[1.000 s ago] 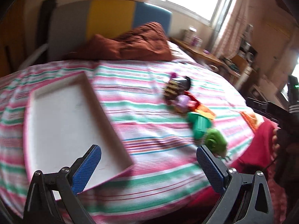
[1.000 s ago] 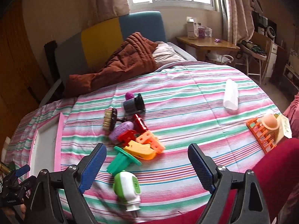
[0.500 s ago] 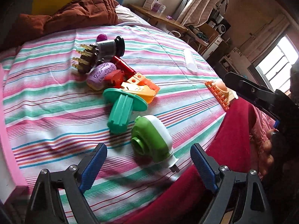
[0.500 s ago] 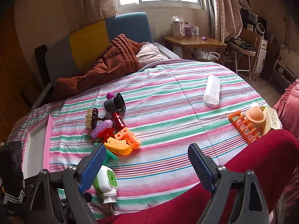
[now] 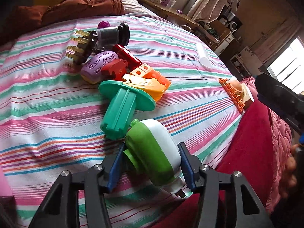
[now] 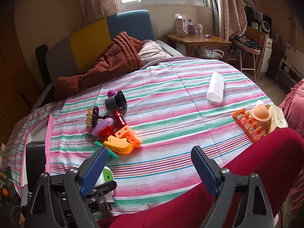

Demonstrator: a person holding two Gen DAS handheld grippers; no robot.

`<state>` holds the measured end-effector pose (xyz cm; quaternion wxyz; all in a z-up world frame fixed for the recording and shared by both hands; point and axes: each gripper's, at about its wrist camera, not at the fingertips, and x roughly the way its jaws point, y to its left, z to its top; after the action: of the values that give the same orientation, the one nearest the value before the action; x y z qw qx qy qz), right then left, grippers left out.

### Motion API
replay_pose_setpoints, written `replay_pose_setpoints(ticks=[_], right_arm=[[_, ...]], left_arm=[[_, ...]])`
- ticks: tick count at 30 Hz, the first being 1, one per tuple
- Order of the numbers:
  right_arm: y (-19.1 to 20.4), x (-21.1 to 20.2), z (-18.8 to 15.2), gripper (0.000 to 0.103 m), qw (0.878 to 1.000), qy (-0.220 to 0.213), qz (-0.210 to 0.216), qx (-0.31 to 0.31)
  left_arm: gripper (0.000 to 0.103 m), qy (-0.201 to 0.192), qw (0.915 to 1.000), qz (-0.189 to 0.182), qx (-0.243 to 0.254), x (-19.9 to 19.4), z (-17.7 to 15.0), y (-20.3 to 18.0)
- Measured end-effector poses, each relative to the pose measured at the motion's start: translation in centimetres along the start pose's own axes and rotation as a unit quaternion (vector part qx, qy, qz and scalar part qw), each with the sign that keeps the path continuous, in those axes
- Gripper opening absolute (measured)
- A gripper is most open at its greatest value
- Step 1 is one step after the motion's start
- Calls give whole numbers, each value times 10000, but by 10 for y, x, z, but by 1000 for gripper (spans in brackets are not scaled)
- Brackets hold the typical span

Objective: Organize rigid objects
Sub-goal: 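Grasp the teal spool-shaped piece with the right gripper while left carries the plug toward the tray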

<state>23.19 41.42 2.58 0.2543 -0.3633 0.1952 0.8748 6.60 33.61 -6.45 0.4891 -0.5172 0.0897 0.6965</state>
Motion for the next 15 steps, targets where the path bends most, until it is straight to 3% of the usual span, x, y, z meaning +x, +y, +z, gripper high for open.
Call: replay_pose_setpoints(ticks=[5,10,13,15], right_arm=[[15,11,3,90,9994,254,242,-59],[44,39,0,90,9931,902,754,-40],[65,59,-4,85,9845,1353,1118,36],[77,72,-6,75,9825,1528,1069,11]], left_arm=[[56,-149,9999,-68,27,-30,-13,17],[56,-441,9989,-29,-128,-65,-28,39],[56,-674,9975,75,-197,-82,-31,47],[56,-828,9961,125,-276,-95,-34,55]])
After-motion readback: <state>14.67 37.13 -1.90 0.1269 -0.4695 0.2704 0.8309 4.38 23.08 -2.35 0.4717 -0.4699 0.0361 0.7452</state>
